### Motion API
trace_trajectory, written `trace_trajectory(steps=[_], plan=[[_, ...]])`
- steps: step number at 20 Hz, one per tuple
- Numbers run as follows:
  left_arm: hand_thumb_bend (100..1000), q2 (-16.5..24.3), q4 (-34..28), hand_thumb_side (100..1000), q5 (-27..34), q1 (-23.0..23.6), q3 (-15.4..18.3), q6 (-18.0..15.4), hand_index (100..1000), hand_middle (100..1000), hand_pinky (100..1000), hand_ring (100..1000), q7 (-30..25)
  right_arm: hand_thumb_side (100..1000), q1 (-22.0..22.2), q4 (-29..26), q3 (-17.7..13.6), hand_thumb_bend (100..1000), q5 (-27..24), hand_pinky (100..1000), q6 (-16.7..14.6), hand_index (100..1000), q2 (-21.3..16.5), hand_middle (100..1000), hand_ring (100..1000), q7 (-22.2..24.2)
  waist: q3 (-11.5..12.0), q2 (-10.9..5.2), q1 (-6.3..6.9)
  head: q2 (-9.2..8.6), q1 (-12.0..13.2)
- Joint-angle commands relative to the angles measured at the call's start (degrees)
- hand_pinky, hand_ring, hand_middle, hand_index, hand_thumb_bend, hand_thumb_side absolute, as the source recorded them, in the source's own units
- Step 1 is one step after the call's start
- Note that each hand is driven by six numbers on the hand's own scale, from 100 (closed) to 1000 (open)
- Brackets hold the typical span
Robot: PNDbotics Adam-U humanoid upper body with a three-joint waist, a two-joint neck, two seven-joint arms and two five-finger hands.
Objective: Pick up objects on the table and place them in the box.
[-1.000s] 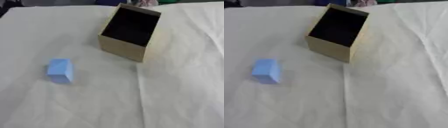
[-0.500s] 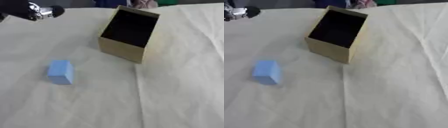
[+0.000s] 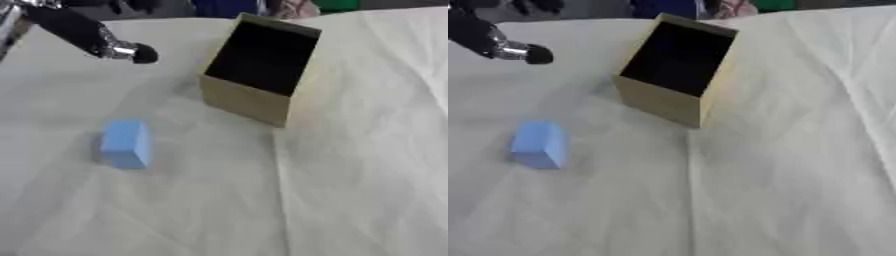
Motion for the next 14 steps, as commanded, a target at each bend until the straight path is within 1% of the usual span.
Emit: trace_trajectory(steps=[1,2,4,6,7,8,10,12,14], plan=[[677,1.5,0.4,757,-1.4,-0.8,-1.1,-2.2,1000,908,904,959,-0.3,1000,-0.8,-0.8,-0.4,193,-0.4,819,0.0,933,-1.6,858,861,0.2,0.0,-1.49,0.00,0.36,0.2],[716,1.8,0.6,768,-1.6,-0.6,-1.5,-3.1,1000,913,914,964,-0.3,1000,-0.8,-0.8,-0.4,194,-0.4,819,0.0,933,-1.6,857,861,0.3,0.1,-1.50,0.07,0.38,0.1],[764,2.5,1.0,785,-2.4,0.0,-2.3,-5.1,1000,918,922,970,-0.3,1000,-0.8,-0.8,-0.3,193,-0.5,819,0.0,933,-1.7,857,860,0.3,0.1,-1.53,0.17,0.45,-0.1],[745,3.0,1.5,776,-2.7,0.7,-2.7,-6.7,1000,899,928,965,-0.3,1000,-0.7,-0.8,-0.3,194,-0.5,819,0.0,932,-1.7,857,860,0.4,0.2,-1.56,0.24,0.50,-0.3],[729,3.2,1.7,771,-2.7,1.0,-2.8,-7.2,1000,875,927,954,-0.3,1000,-0.7,-0.8,-0.3,194,-0.4,819,0.0,932,-1.7,857,860,0.4,0.2,-1.56,0.26,0.49,-0.4],[719,3.4,1.9,769,-2.6,1.3,-3.0,-7.6,1000,851,920,941,-0.3,1000,-0.7,-0.8,-0.3,193,-0.4,819,0.0,932,-1.7,857,860,0.4,0.3,-1.56,0.26,0.49,-0.4],[701,3.7,2.3,759,-1.8,2.0,-3.5,-8.0,1000,833,915,934,-0.3,1000,-0.6,-0.8,-0.3,193,-0.4,819,0.0,932,-1.8,857,860,0.4,0.3,-1.56,0.27,0.52,-0.4],[694,4.2,2.7,753,-0.9,2.7,-4.0,-8.1,1000,833,916,932,-0.3,1000,-0.6,-0.8,-0.3,193,-0.4,819,0.0,932,-1.8,857,860,0.3,0.3,-1.56,0.26,0.59,-0.4],[706,4.6,2.8,761,0.3,3.4,-4.4,-8.2,1000,839,918,932,-0.3,1000,-0.5,-0.8,-0.3,192,-0.4,819,0.0,931,-1.8,856,860,0.3,0.3,-1.55,0.28,0.70,-0.5]])
